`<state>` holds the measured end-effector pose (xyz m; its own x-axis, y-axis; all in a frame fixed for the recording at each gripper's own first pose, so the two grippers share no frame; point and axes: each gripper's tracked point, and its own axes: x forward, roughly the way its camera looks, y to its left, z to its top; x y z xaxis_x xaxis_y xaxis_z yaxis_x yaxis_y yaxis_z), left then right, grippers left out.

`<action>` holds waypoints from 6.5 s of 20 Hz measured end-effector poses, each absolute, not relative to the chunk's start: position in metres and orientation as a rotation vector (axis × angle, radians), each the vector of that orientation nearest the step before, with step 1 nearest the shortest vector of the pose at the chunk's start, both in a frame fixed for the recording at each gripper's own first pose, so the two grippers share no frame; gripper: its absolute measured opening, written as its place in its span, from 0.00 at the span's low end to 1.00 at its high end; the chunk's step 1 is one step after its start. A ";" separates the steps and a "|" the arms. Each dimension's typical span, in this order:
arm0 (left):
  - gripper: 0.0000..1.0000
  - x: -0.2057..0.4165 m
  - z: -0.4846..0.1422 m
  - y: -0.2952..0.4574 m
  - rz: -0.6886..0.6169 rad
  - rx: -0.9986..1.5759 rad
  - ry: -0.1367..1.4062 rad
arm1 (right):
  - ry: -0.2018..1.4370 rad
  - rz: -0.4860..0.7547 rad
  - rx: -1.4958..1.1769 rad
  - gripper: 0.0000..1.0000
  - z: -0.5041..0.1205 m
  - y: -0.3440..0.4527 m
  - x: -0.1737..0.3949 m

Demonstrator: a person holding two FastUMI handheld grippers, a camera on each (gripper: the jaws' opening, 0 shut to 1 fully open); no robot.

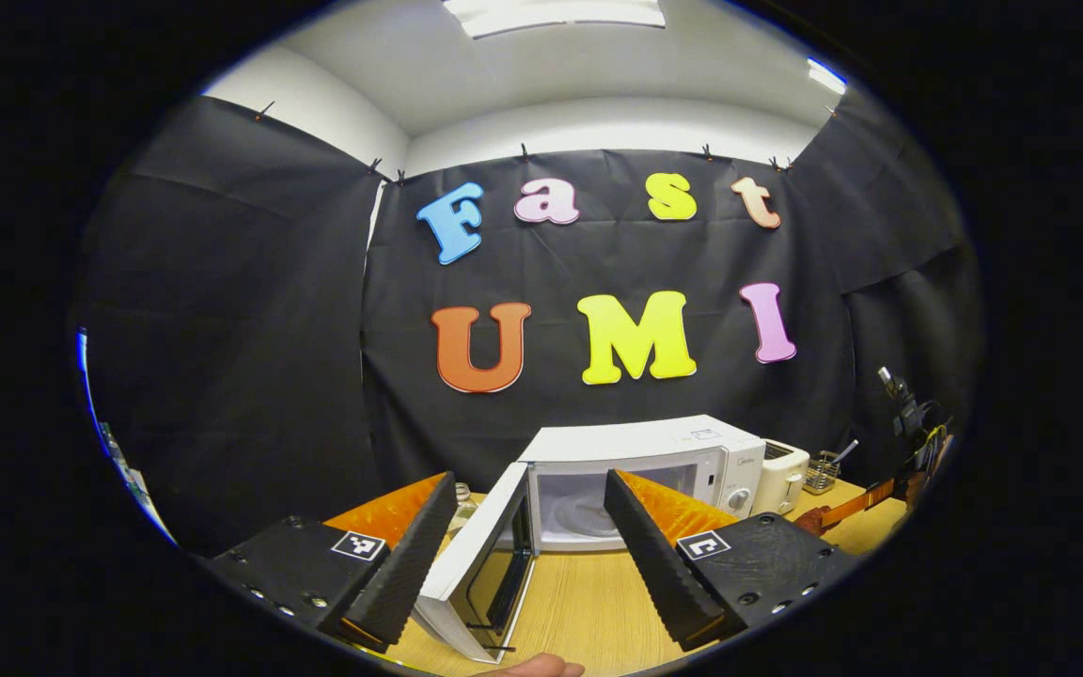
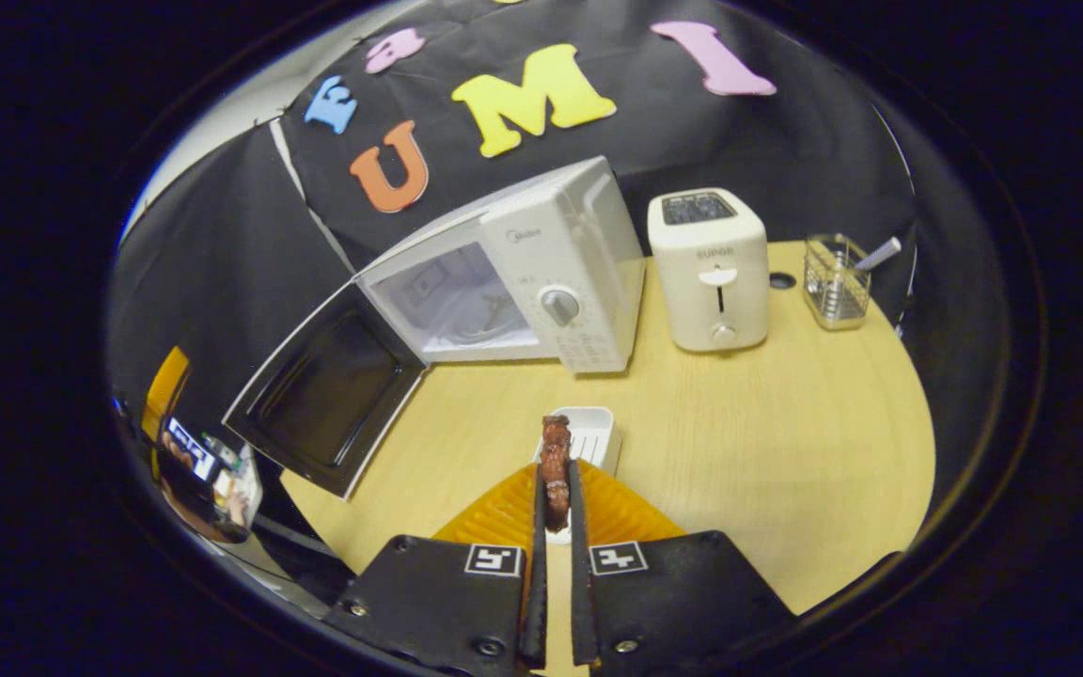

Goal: Open the microwave oven with the left hand, put the food in, and close the microwave oven.

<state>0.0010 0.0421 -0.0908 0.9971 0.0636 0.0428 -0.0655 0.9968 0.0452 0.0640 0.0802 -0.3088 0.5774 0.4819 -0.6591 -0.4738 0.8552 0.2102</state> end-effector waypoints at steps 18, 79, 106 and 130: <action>0.96 -0.041 -0.096 0.114 0.086 -0.020 -0.077 | 0.297 0.528 -0.240 0.13 -0.281 0.284 0.076; 0.70 -0.108 -0.121 0.151 0.098 -0.022 -0.006 | 0.105 0.204 0.085 0.99 -0.173 0.221 0.036; 0.00 -0.001 -0.260 0.182 0.096 -0.051 0.123 | -0.111 0.212 0.041 0.99 -0.092 0.086 -0.109; 0.00 0.052 -0.282 -0.002 -0.248 -0.035 0.167 | -0.122 0.121 0.026 0.99 -0.068 0.006 -0.092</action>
